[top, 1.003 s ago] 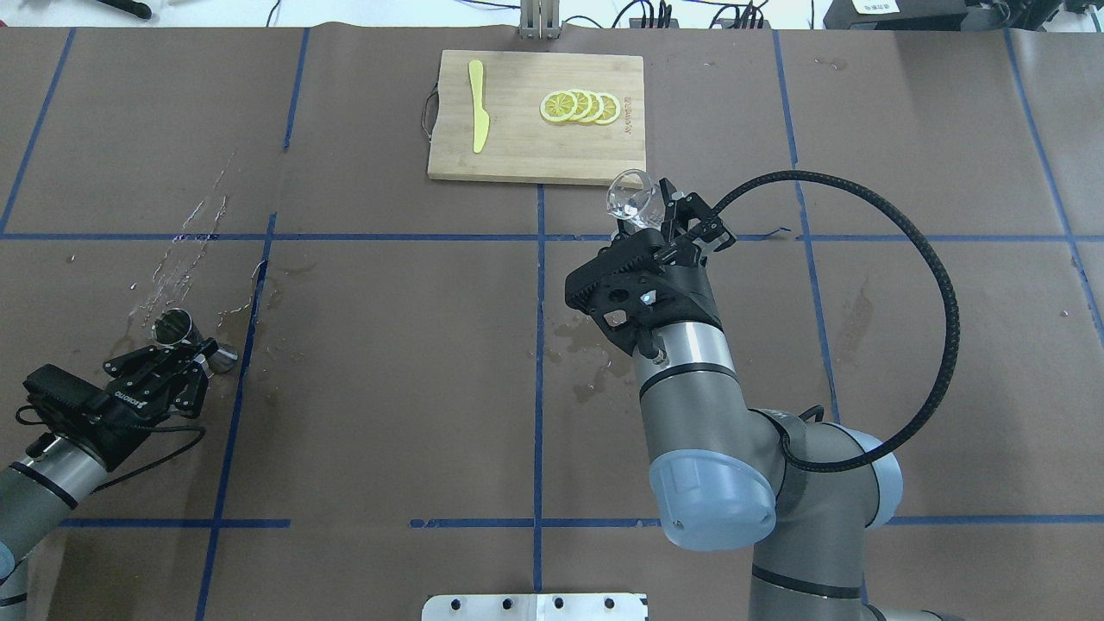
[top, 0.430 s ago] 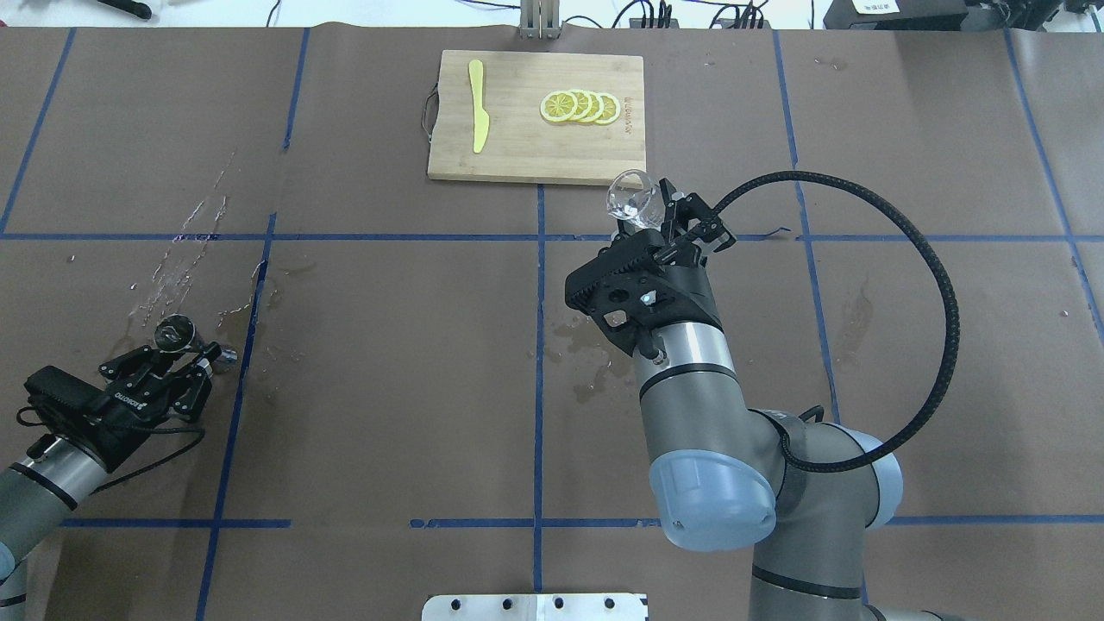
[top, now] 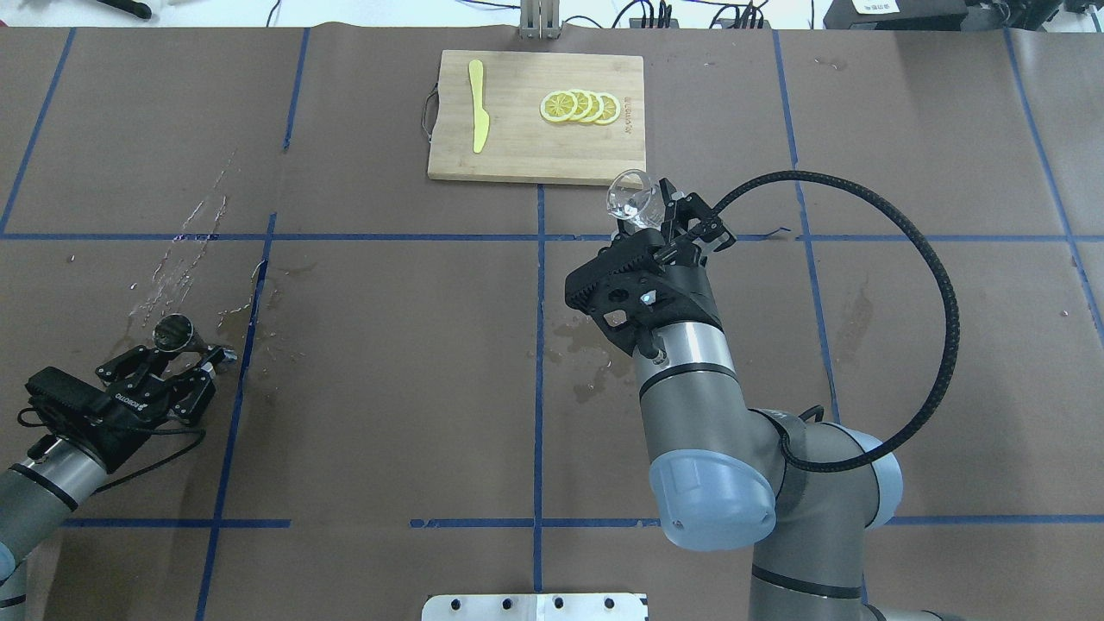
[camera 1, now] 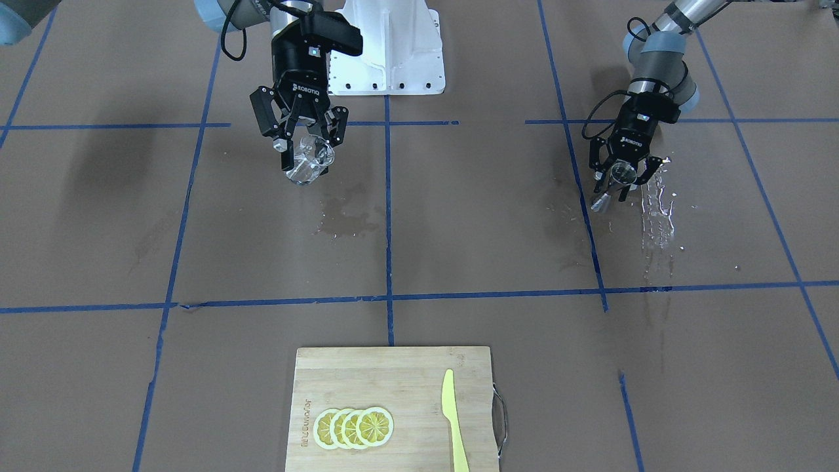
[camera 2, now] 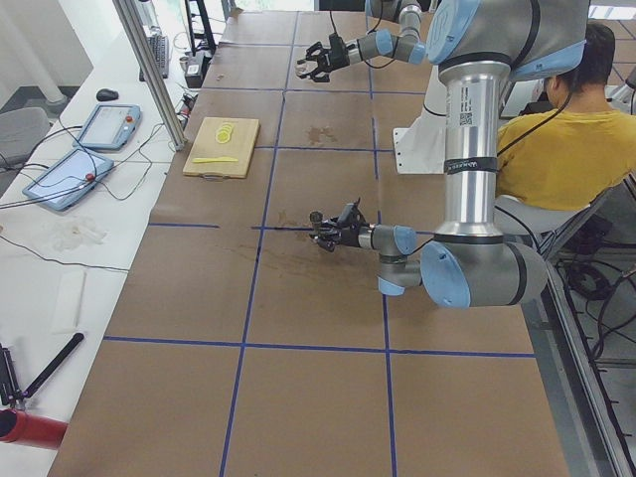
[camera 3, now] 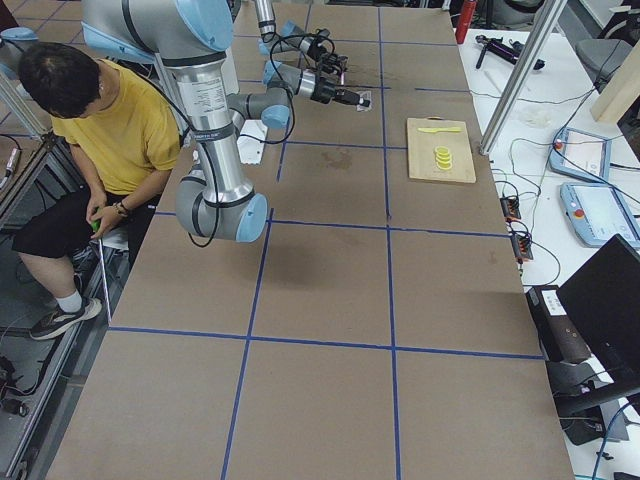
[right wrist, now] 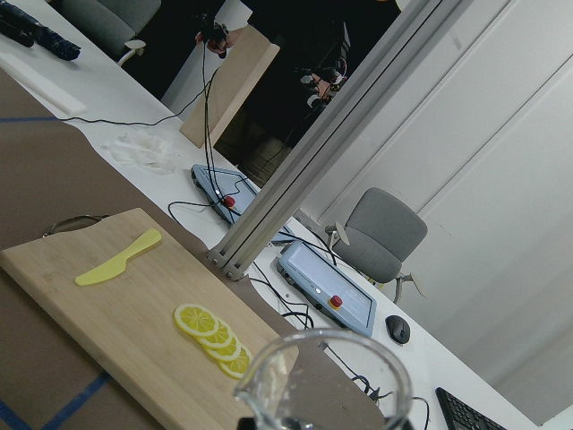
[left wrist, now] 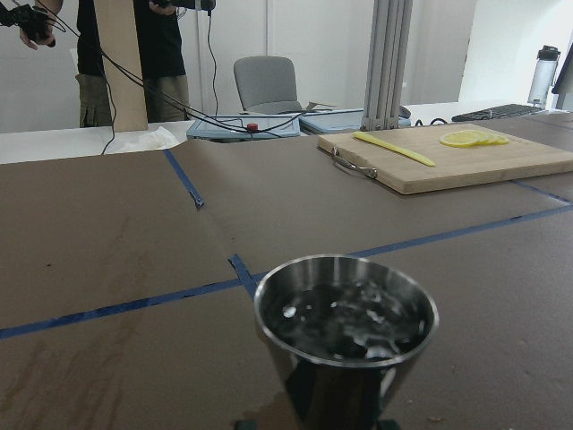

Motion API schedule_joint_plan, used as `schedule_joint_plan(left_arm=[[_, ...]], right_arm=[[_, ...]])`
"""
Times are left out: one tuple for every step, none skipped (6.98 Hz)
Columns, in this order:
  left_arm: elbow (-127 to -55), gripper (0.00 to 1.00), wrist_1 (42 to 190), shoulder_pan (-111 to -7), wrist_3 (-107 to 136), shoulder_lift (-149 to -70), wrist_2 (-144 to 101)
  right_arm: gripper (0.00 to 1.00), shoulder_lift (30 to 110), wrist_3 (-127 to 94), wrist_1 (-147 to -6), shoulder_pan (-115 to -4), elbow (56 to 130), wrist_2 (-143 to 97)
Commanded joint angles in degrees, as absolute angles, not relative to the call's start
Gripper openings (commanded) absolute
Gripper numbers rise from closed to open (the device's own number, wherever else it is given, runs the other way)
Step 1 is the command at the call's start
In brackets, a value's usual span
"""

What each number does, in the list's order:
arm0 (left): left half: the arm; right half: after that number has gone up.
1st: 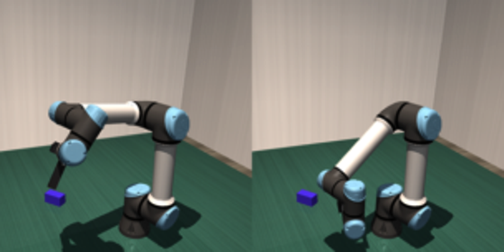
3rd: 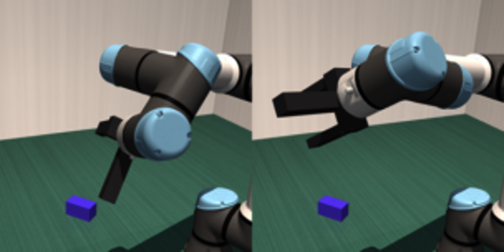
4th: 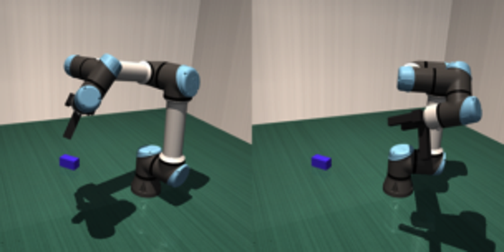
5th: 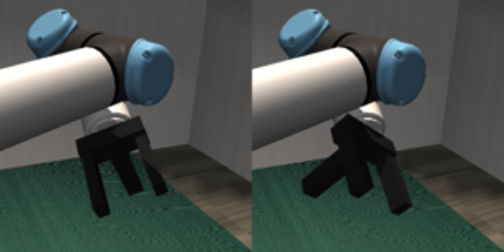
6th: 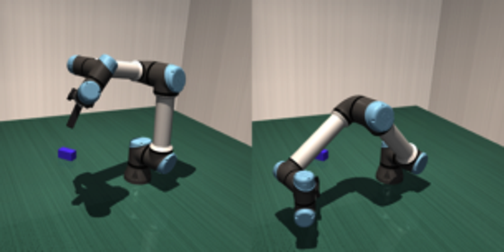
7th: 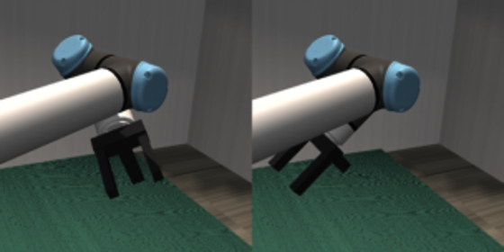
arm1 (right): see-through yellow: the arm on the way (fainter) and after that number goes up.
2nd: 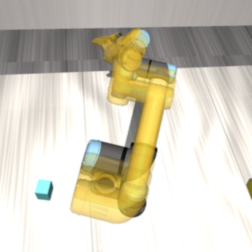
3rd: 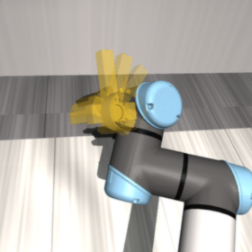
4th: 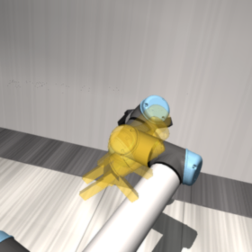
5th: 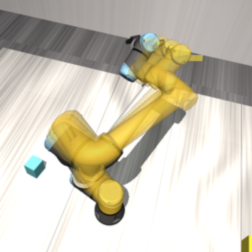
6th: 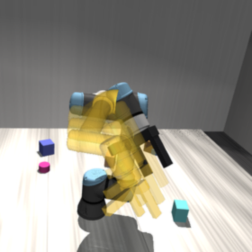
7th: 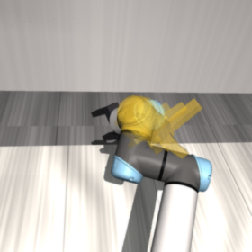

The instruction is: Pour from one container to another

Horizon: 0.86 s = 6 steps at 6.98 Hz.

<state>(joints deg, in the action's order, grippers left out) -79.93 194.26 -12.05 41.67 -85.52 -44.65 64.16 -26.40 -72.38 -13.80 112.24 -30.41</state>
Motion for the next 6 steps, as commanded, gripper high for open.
schedule_joint_plan(left_arm=[[-80.0, 0.72, 194.4, -12.0, 41.7, -85.5, -44.6], [-80.1, 0.88, 194.6, -12.0, 41.7, -85.5, -44.6], [-80.3, 1.00, 194.9, -12.0, 41.8, -85.5, -44.6], [-80.7, 1.00, 195.2, -12.0, 41.7, -85.5, -43.4], [-82.2, 1.00, 195.2, -12.1, 41.7, -85.6, -41.7], [-84.3, 1.00, 195.3, -12.3, 41.6, -85.5, -39.8]], right_arm=[[0.00, 64.2, -26.4, -72.3, -13.8, 112.2, -30.4], [0.00, 64.2, -26.4, -72.4, -13.8, 112.2, -30.4], [0.00, 64.2, -26.5, -72.3, -13.8, 112.2, -30.4], [0.00, 64.2, -26.5, -72.3, -13.8, 112.2, -30.3], [0.00, 64.2, -26.5, -72.3, -13.8, 112.2, -30.3], [0.00, 64.2, -26.5, -72.4, -13.8, 112.2, -30.3]])
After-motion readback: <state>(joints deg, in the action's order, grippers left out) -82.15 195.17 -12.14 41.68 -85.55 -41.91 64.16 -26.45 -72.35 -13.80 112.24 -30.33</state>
